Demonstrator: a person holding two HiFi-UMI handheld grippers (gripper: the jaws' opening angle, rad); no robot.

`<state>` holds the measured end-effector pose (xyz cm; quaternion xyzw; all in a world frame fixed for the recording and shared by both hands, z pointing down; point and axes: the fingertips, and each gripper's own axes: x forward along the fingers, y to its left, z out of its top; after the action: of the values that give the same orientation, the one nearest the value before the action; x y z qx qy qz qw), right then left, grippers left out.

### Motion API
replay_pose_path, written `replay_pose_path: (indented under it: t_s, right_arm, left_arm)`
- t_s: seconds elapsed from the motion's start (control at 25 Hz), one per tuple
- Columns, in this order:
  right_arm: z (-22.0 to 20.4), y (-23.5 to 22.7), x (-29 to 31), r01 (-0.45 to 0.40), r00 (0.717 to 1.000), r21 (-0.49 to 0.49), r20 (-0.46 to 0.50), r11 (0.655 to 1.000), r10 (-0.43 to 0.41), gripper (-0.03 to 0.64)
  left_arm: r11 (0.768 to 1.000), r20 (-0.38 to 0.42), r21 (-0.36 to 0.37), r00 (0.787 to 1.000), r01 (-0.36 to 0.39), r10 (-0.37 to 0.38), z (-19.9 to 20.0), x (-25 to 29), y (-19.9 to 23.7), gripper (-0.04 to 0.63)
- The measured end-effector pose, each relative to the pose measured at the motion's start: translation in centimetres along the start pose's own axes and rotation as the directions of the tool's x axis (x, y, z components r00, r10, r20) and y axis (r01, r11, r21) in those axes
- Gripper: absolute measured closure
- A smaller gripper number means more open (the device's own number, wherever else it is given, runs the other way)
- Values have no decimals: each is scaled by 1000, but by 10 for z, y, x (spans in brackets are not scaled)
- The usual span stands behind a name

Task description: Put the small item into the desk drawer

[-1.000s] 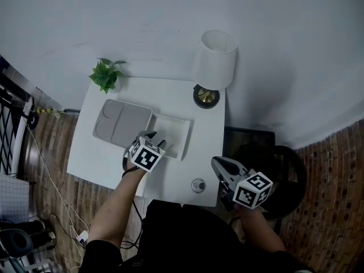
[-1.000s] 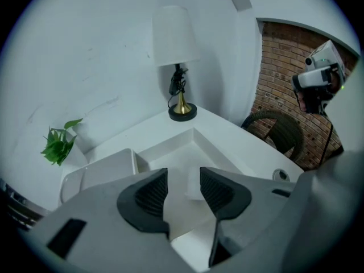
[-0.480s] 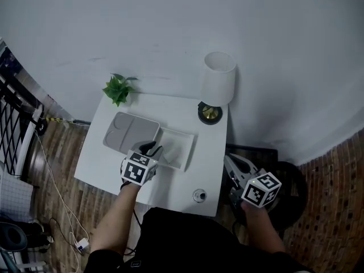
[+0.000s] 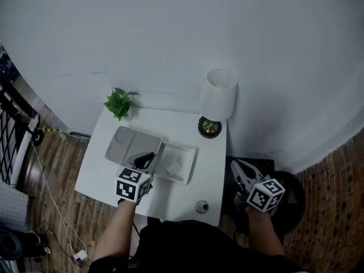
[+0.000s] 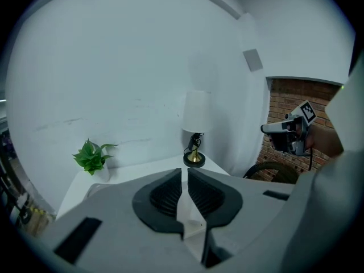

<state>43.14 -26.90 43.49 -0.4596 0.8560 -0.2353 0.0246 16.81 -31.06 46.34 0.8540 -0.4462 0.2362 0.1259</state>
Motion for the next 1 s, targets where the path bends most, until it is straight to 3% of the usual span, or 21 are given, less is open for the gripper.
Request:
replay_pose_path:
  t_s: [0.24,0.44,0.6,1.0]
  right_arm:
    - [18,37,51,22,999,-89,28,996,-19,618]
    - [27,81,82,-10,998,-137,52,991,18,618]
    - [39,105,90,-34,996,-111,83,993,44,618]
    - [70,154,89,-66,985,-243,140,968,103,618]
  left_arm:
    - [1000,74,-16,997,6,-5,18,-36,37,566]
    - [1000,129,-17,992,7,-5,24,-62,68,572]
    - [1000,185,-27,983,15,-10,34,-75,83,575]
    - [997,266,-45,962,66,-52,50,-93,96,583]
